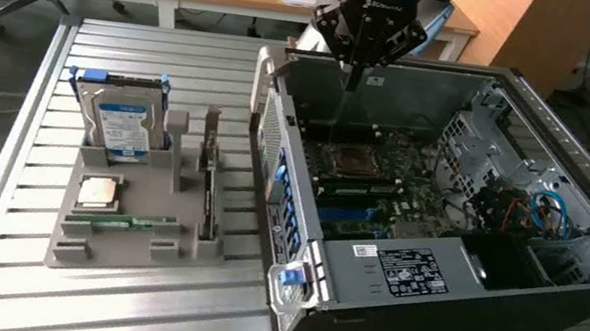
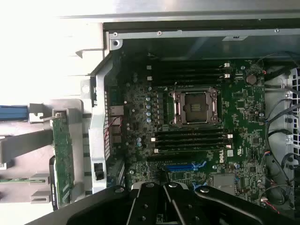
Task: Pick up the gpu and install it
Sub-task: 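Reach for the gpu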
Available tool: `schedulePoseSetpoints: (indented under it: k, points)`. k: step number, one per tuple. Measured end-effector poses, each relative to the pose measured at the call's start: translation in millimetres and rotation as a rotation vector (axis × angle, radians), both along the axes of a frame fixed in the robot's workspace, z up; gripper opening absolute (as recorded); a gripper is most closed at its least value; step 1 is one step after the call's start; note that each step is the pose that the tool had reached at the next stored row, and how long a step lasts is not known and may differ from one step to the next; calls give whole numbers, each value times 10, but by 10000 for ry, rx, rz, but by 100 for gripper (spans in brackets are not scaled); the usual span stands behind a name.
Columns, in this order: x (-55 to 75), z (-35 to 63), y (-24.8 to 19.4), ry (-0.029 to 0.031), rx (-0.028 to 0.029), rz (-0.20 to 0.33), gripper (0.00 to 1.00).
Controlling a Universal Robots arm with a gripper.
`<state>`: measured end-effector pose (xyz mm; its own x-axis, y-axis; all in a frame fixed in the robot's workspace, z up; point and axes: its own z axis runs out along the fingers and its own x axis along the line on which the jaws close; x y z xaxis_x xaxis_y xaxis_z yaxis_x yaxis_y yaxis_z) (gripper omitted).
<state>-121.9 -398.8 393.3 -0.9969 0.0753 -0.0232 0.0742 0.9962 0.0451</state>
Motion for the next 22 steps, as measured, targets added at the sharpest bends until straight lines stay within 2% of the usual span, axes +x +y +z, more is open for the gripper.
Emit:
schedulePoseSetpoints:
  k: [13, 22]
  points:
    - [-4, -1, 0, -1, 1, -1, 11]
    - [-166, -7, 4, 0, 0, 1, 11]
